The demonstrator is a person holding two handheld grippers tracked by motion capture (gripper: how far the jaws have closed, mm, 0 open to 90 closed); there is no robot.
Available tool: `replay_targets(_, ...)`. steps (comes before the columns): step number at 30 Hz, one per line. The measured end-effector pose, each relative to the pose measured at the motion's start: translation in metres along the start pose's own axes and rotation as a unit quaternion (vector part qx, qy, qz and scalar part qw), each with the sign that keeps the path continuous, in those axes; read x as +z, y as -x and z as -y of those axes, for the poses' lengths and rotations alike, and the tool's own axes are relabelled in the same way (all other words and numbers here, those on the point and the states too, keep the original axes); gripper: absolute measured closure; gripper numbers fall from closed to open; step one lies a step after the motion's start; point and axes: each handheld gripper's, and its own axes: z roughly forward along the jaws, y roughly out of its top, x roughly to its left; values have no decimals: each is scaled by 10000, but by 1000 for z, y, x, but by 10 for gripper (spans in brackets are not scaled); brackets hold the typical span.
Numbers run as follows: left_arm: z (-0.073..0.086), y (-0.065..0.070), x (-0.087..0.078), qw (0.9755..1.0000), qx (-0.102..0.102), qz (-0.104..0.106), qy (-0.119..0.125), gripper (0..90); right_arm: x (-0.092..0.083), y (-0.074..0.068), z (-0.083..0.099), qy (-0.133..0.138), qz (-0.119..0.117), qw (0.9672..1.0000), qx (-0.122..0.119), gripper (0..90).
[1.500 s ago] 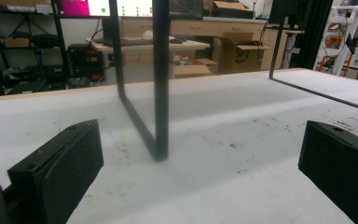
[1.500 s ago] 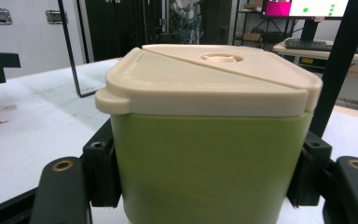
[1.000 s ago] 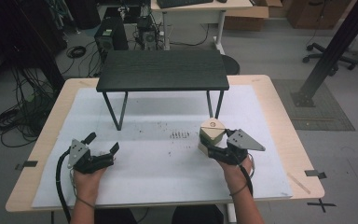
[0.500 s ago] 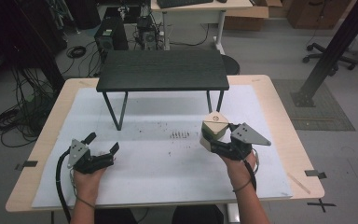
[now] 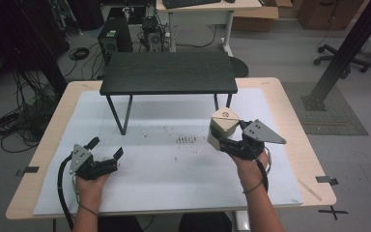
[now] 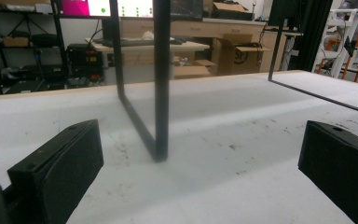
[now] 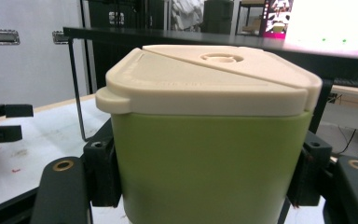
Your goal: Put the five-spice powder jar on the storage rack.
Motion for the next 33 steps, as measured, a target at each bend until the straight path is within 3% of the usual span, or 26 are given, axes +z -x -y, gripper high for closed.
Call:
replay_targets(9,0,0,0,10000,-1,1,-4,2,3,-1,-24,20,-50,9999,-118,299)
replay_targets(33,0,0,0,10000,-24,12,1,2,8,0,-72,73,-145,9998,-63,300)
